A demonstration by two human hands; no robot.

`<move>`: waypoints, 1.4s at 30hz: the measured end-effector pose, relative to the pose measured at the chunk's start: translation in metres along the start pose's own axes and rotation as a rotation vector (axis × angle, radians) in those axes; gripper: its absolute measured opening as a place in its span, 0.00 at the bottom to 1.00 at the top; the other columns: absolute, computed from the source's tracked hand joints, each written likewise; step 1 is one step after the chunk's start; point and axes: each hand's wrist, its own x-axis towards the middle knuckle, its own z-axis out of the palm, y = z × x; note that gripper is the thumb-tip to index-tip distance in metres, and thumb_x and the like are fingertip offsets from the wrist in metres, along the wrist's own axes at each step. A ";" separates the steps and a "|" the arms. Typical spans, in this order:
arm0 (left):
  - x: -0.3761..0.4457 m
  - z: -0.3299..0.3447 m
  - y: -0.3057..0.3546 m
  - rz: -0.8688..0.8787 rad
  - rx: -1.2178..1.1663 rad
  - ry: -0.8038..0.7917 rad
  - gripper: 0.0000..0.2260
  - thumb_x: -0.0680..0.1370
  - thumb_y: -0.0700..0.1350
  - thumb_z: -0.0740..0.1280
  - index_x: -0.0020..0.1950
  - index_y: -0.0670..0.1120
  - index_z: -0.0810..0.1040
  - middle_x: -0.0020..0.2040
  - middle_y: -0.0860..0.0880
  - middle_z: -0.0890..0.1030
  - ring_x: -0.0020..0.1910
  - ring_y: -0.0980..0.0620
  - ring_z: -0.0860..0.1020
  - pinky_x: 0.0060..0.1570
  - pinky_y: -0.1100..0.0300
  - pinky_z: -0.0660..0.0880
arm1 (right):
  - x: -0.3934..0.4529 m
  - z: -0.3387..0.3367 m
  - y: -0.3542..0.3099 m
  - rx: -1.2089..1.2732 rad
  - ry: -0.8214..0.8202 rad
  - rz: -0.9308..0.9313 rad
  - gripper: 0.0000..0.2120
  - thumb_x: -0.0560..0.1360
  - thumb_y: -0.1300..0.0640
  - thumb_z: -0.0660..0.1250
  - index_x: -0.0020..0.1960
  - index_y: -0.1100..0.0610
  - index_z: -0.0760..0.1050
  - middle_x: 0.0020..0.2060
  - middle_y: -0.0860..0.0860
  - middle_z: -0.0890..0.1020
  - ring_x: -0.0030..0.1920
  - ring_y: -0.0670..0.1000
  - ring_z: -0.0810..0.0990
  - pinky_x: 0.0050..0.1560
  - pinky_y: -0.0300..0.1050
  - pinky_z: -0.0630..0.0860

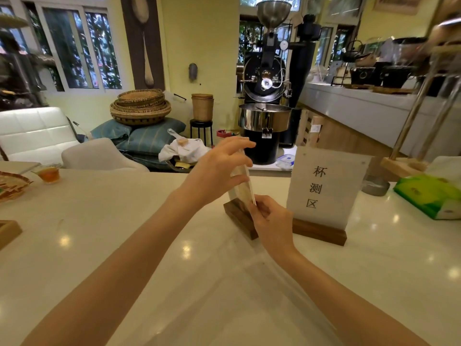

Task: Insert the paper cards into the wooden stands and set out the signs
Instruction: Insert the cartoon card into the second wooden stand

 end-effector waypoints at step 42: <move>-0.036 0.092 -0.032 -0.802 -0.802 -0.179 0.22 0.73 0.39 0.66 0.67 0.46 0.66 0.67 0.45 0.71 0.66 0.47 0.68 0.65 0.52 0.63 | 0.013 -0.168 0.077 -0.155 0.147 0.397 0.15 0.67 0.58 0.74 0.52 0.59 0.77 0.41 0.53 0.81 0.41 0.51 0.80 0.41 0.39 0.74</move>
